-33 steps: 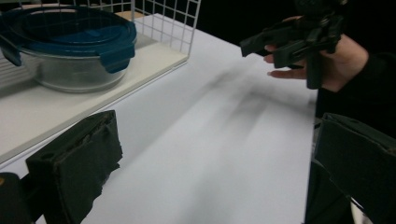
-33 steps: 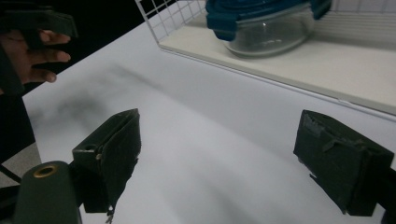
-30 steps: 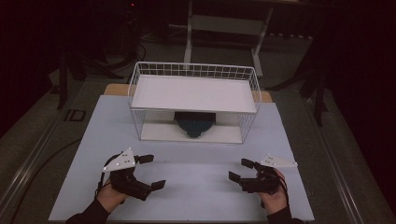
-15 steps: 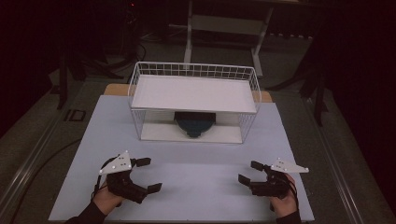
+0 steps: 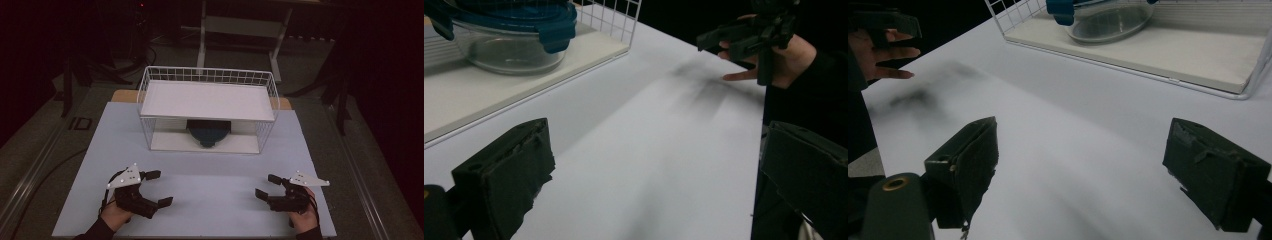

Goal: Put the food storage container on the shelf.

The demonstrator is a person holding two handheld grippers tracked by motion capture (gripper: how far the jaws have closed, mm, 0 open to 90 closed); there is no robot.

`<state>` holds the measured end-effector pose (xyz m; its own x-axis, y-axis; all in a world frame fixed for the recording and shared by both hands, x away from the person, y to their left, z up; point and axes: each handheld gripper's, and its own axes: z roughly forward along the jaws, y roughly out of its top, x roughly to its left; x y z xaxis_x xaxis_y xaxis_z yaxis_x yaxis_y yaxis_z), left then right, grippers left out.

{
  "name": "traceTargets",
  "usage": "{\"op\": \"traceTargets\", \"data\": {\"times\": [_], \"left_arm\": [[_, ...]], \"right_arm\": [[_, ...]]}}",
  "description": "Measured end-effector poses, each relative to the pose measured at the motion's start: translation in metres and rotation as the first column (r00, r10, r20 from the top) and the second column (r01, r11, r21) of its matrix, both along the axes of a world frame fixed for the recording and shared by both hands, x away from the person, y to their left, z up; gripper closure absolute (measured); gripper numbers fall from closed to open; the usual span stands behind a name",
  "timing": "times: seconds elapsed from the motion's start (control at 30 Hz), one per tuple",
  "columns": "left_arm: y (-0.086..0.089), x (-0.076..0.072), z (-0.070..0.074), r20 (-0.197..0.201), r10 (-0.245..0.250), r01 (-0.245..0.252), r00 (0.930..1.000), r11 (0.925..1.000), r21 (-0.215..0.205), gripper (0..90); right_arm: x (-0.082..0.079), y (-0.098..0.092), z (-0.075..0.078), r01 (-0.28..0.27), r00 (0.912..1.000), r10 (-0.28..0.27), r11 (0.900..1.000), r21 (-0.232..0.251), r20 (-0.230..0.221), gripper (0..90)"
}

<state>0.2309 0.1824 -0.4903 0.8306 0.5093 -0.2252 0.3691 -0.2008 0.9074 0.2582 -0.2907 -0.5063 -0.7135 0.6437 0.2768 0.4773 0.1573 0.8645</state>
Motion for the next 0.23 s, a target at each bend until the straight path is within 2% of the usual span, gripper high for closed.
{"op": "traceTargets", "data": {"times": [0.23], "left_arm": [[-0.001, -0.0003, 0.0005, 0.003, -0.004, 0.004, 1.0, 0.9999, -0.01, 0.5]], "right_arm": [[0.0008, -0.0002, -0.0019, -0.001, 1.0, 0.001, 1.0, 0.003, 0.003, 14.0]]}}
